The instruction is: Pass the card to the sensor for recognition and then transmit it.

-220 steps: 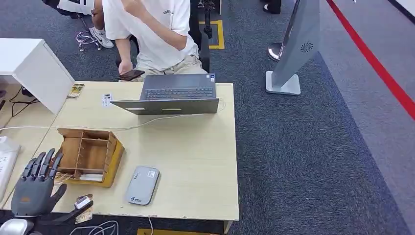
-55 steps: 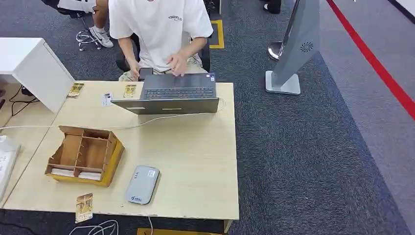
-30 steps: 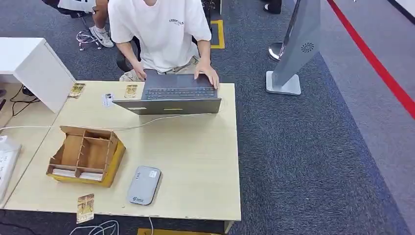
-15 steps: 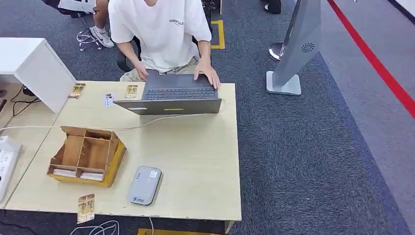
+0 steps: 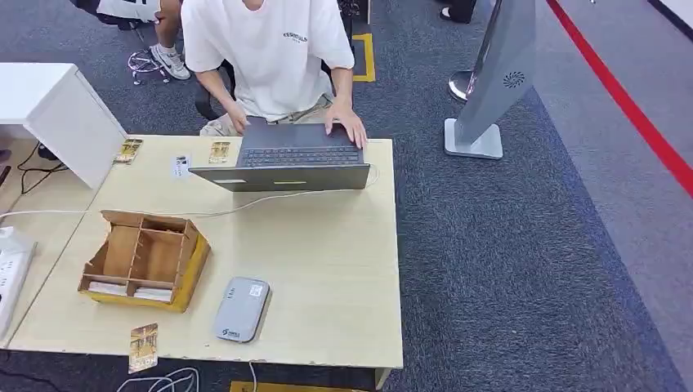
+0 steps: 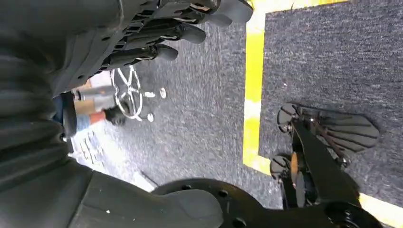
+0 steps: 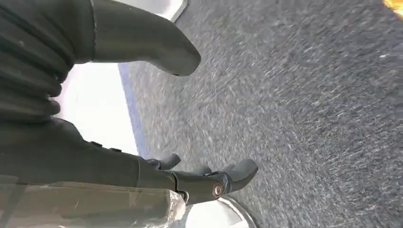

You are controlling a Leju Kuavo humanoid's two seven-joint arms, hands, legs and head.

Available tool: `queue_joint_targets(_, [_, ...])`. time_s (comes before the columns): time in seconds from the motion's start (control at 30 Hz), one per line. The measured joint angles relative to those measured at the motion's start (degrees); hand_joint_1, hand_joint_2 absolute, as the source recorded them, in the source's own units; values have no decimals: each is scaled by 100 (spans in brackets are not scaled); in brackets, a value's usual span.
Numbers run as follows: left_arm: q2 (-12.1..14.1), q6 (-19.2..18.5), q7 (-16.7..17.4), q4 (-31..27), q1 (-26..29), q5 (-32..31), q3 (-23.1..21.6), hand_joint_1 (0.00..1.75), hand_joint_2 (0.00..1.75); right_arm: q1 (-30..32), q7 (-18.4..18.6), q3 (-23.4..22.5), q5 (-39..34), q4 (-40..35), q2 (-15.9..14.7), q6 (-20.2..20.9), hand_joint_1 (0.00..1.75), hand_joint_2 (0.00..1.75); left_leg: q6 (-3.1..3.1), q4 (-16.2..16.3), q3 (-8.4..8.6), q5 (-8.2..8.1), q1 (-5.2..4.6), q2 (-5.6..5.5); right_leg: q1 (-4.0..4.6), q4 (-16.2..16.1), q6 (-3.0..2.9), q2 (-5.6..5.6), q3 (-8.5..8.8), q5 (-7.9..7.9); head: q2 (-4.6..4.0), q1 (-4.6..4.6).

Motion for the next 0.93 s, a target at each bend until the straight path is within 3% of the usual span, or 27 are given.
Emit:
queue_joint_targets(0.13, [63,-17,-7,-2,81,314,-503,0,175,44,102,155,-645,-81,76,13,0,175,0,0,0,0,0,0,0,0,0,0,0,0,0,0])
queue_joint_targets(0.17, [79,-17,-18,-4,101,385,-614,0,0,56,125,195,-796,-103,92,17,0,175,0,0,0,0,0,0,0,0,0,0,1,0,0,0])
queue_joint_targets(0.37, [175,-39,-39,-44,226,857,-1333,0,0,128,282,431,-1768,-254,212,96,0,175,0,0,1,0,0,0,0,0,0,0,1,0,0,-2])
queue_joint_targets(0.4, [192,-42,-44,-63,250,944,-1469,0,175,142,317,477,-1945,-284,234,103,0,175,0,0,1,0,0,0,0,0,0,0,1,0,0,0])
queue_joint_targets(0.93, [413,-89,-116,-384,592,2224,-3424,0,175,351,737,1145,-4564,-723,566,212,0,175,0,-1,1,0,2,0,0,1,-1,0,1,-1,0,0])
